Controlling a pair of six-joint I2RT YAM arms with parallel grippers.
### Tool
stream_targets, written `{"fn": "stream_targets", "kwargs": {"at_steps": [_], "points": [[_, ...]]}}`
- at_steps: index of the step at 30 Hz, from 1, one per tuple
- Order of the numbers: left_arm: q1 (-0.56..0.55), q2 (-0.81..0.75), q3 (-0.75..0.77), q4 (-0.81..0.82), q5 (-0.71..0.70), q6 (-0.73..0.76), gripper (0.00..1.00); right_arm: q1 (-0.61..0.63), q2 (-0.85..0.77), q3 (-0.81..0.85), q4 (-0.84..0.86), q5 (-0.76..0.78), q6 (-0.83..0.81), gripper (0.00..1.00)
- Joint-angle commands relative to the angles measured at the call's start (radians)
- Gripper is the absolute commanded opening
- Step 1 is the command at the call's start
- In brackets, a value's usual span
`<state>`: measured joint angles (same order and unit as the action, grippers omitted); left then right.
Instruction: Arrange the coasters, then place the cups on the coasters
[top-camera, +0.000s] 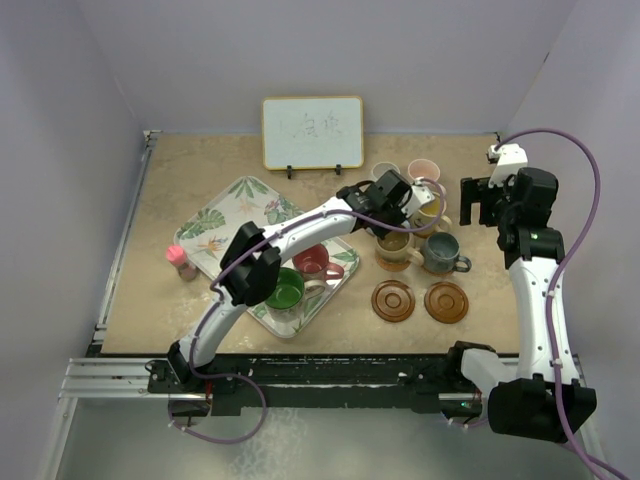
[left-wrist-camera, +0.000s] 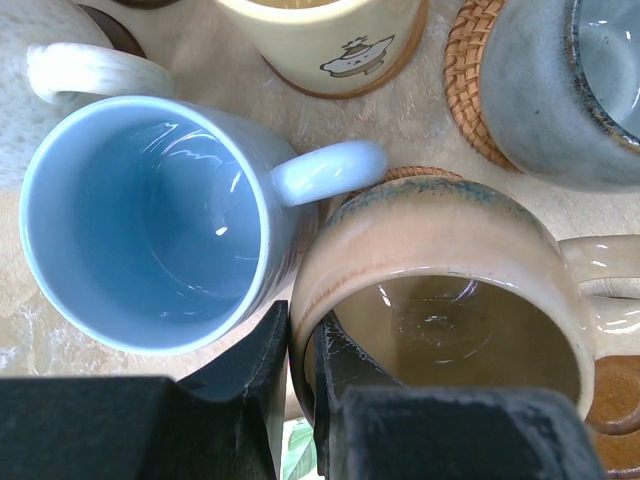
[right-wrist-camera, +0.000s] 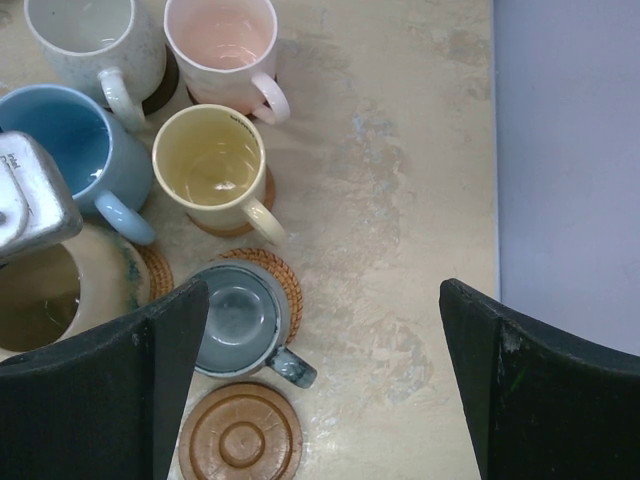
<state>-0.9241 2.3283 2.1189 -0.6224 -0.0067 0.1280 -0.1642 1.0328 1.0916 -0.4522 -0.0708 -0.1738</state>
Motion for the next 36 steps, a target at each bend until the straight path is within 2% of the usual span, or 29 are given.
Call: {"fn": "stream_targets", "kwargs": {"at_steps": [1, 21, 30, 36], "points": [[-0.018, -0.032, 0.043, 0.081, -0.017, 0.02, 0.03, -0.005, -0.019, 0.007, 0.008, -0.022, 0.013, 0.98], [-0.034, 0.015, 0.079, 0.016, -0.047, 0.042, 0.03, -0.005, -0.016, 0.008, 0.001, -0.035, 0.014, 0.99], [-0.036, 0.014, 0.109, 0.002, -0.042, 0.04, 0.19, -0.005, -0.013, 0.007, -0.004, -0.035, 0.014, 0.98], [-0.035, 0.004, 0.116, -0.002, -0.036, 0.037, 0.24, -0.005, -0.01, 0.007, -0.005, -0.035, 0.016, 0.99]]}}
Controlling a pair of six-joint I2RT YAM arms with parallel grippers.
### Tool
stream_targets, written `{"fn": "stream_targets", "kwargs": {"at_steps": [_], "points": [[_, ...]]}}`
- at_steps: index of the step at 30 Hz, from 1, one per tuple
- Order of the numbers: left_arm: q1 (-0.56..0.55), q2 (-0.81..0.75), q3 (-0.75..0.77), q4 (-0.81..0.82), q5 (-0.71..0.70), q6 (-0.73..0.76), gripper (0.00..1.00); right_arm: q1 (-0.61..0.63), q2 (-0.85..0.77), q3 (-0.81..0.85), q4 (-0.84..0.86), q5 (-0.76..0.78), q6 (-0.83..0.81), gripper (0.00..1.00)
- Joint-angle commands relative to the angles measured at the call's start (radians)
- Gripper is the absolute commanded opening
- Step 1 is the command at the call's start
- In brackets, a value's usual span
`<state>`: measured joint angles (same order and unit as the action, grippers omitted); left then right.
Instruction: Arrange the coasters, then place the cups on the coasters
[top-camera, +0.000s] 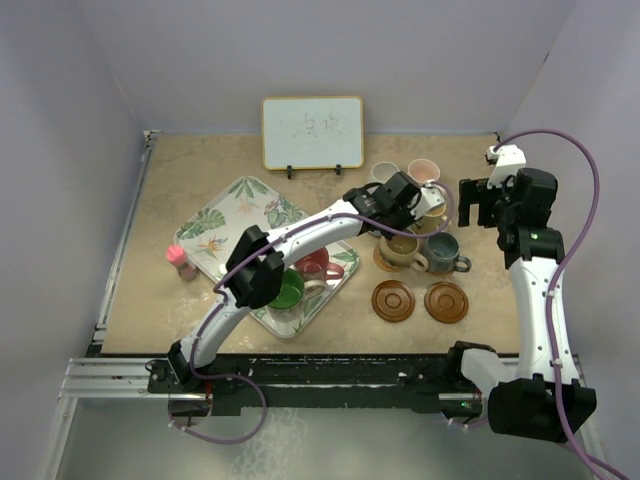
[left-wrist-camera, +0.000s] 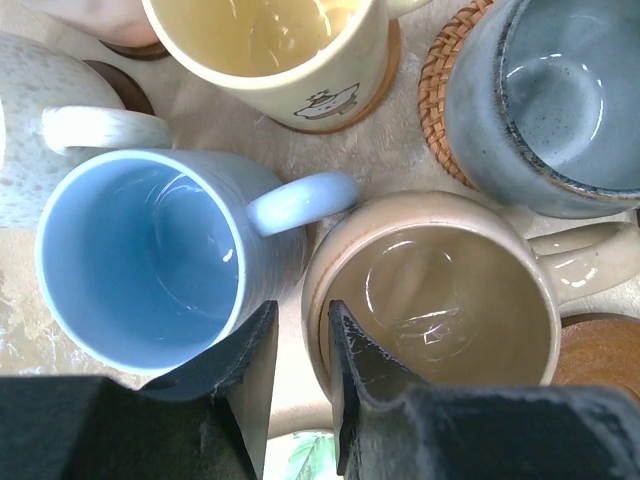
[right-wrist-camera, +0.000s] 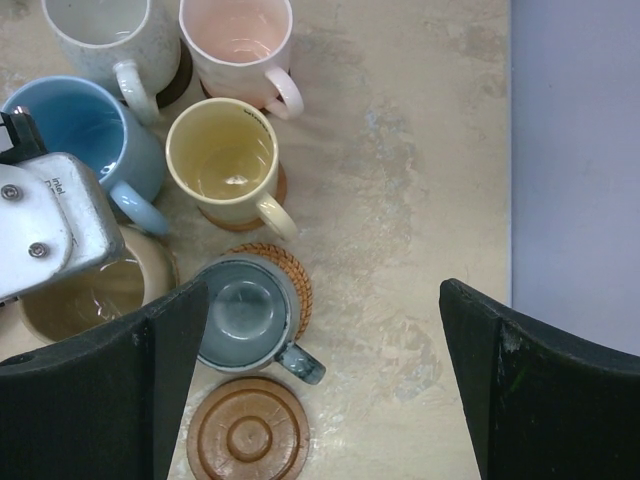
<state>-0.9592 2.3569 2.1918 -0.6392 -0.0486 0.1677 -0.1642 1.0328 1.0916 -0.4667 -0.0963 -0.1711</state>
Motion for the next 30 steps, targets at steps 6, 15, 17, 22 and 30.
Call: {"fn": "stream_targets", "kwargs": {"at_steps": [6, 15, 17, 22, 30], "points": [[0.0, -0.048, 0.028, 0.0, 0.026, -0.012, 0.27, -0.005, -0.004, 0.009, 0.004, -0.011, 0.013, 0.98], [-0.001, -0.087, -0.006, -0.027, 0.041, -0.041, 0.31, -0.005, 0.003, 0.007, 0.003, -0.014, 0.013, 0.99], [0.0, -0.084, -0.006, -0.039, 0.035, -0.036, 0.31, -0.005, 0.003, 0.008, 0.003, -0.014, 0.013, 0.99], [0.001, -0.084, -0.011, -0.062, 0.021, -0.026, 0.27, -0.005, 0.005, 0.008, 0.001, -0.016, 0.013, 0.99], [0.005, -0.093, -0.032, -0.073, -0.003, -0.008, 0.23, -0.005, 0.007, 0.008, 0.0, -0.017, 0.013, 0.98]]}}
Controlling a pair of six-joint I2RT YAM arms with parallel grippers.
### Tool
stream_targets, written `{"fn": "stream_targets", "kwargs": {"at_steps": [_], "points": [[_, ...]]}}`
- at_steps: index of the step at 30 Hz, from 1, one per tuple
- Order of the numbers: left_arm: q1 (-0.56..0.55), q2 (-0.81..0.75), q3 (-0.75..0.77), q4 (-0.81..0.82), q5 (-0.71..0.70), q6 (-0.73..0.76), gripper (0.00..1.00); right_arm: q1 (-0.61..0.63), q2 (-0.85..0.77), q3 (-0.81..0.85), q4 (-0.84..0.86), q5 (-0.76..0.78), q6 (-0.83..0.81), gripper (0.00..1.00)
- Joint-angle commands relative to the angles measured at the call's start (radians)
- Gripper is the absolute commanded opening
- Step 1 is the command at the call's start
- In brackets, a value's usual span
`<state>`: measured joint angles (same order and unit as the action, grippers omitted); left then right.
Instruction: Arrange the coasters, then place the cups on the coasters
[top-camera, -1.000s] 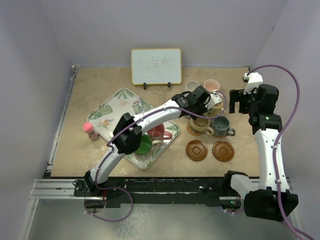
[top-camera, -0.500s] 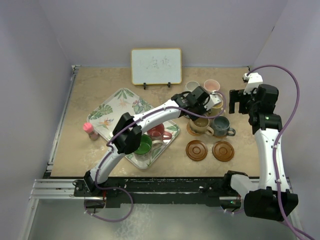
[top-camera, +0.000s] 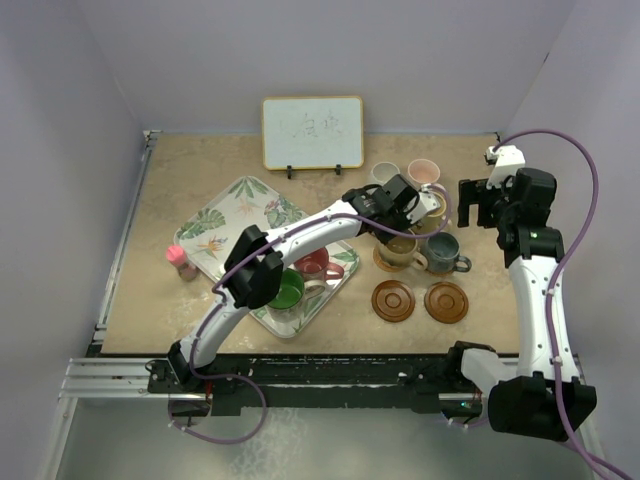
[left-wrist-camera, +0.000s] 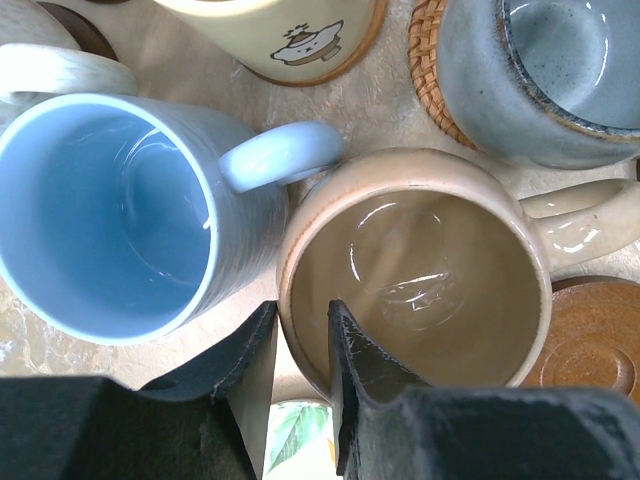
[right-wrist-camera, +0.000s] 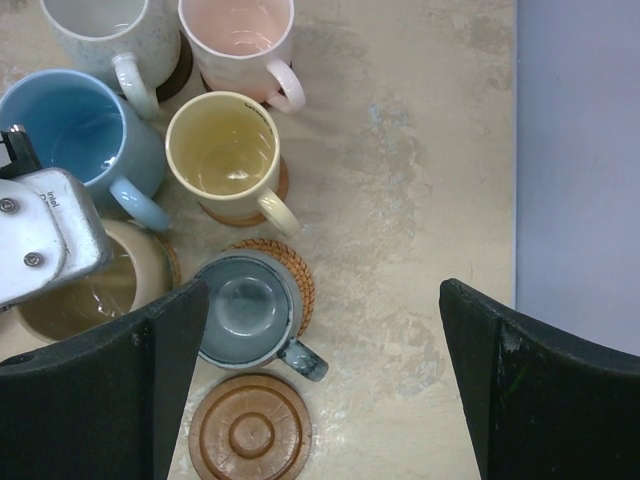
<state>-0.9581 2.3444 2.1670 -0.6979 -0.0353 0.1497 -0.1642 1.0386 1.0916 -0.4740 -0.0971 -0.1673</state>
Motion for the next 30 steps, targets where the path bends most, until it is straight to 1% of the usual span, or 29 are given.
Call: {"fn": "stream_targets", "kwargs": {"at_steps": [1, 5, 12, 16, 22, 30], "points": [[0.004, -0.081, -0.007, -0.016, -0.017, 0.011, 0.23, -0.005, 0.001, 0.008, 0.006, -0.016, 0.009, 0.98], [0.008, -0.084, -0.005, -0.024, -0.013, 0.022, 0.22, -0.005, 0.001, 0.009, 0.006, -0.015, 0.009, 0.98], [0.014, -0.087, 0.0, -0.042, 0.005, 0.041, 0.14, -0.006, 0.0, 0.008, 0.005, -0.015, 0.009, 0.98], [0.019, -0.077, 0.019, -0.057, 0.011, 0.043, 0.14, -0.006, 0.001, 0.008, 0.006, -0.016, 0.009, 0.98], [0.02, -0.053, 0.059, -0.068, 0.015, 0.039, 0.21, -0.006, -0.001, 0.008, 0.009, -0.015, 0.009, 0.98], [0.021, -0.037, 0.104, -0.073, 0.036, 0.019, 0.27, -0.008, -0.001, 0.009, 0.009, -0.016, 0.008, 0.98]]}}
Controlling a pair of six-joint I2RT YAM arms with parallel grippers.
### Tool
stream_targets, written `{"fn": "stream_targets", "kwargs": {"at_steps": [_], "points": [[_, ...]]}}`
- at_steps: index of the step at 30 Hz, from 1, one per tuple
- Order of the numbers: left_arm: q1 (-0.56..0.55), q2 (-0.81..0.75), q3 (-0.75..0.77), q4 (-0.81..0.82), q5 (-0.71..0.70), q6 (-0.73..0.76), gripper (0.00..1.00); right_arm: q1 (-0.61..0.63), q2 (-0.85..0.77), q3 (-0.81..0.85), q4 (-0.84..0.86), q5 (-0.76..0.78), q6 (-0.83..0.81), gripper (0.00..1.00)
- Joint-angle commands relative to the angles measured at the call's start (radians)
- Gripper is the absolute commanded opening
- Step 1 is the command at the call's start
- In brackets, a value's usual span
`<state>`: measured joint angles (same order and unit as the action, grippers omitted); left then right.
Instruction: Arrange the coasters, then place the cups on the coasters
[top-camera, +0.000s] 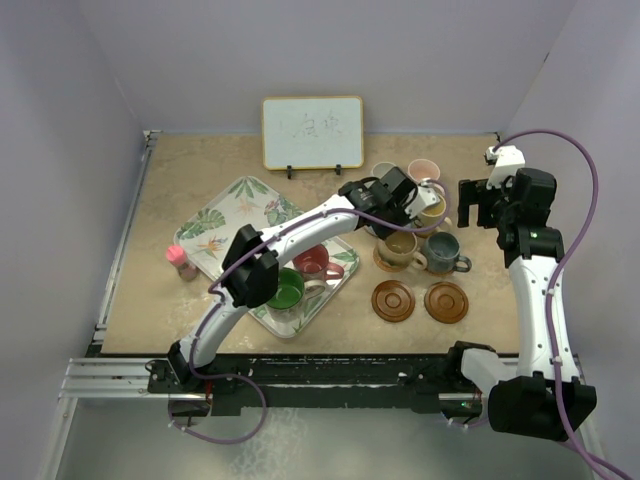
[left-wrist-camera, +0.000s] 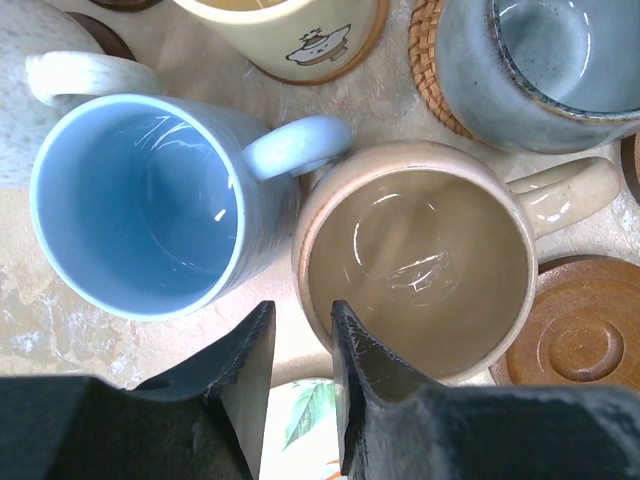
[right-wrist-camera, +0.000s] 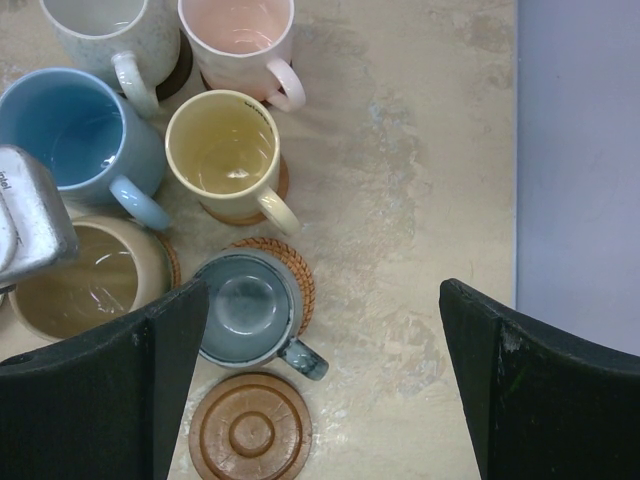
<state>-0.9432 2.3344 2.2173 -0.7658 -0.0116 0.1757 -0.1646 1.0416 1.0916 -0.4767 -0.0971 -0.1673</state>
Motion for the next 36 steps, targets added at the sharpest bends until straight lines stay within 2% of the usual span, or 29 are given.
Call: {"fn": "stream_targets", "kwargs": {"at_steps": [1, 10, 14, 18, 26, 31, 36], "points": [[0.006, -0.031, 0.051, -0.006, 0.016, -0.012, 0.27, -0.007, -0.004, 0.01, 0.012, -0.016, 0.008, 0.99], [0.006, -0.188, -0.104, 0.118, 0.097, -0.018, 0.35, -0.009, -0.005, 0.01, 0.01, -0.018, 0.006, 0.99], [0.007, -0.291, -0.207, 0.218, 0.13, 0.011, 0.43, -0.01, -0.002, 0.013, 0.01, -0.008, 0.01, 0.98], [0.006, -0.32, -0.266, 0.266, 0.217, 0.062, 0.48, -0.017, 0.005, 0.017, 0.01, 0.025, 0.023, 0.98], [0.003, -0.267, -0.296, 0.293, 0.441, 0.193, 0.61, -0.04, 0.01, 0.02, 0.014, 0.073, 0.036, 0.98], [0.003, -0.197, -0.237, 0.257, 0.48, 0.241, 0.65, -0.047, 0.005, 0.019, 0.013, 0.062, 0.036, 0.99], [-0.003, -0.124, -0.19, 0.234, 0.472, 0.258, 0.63, -0.048, 0.0, 0.019, 0.01, 0.056, 0.032, 0.98]]}}
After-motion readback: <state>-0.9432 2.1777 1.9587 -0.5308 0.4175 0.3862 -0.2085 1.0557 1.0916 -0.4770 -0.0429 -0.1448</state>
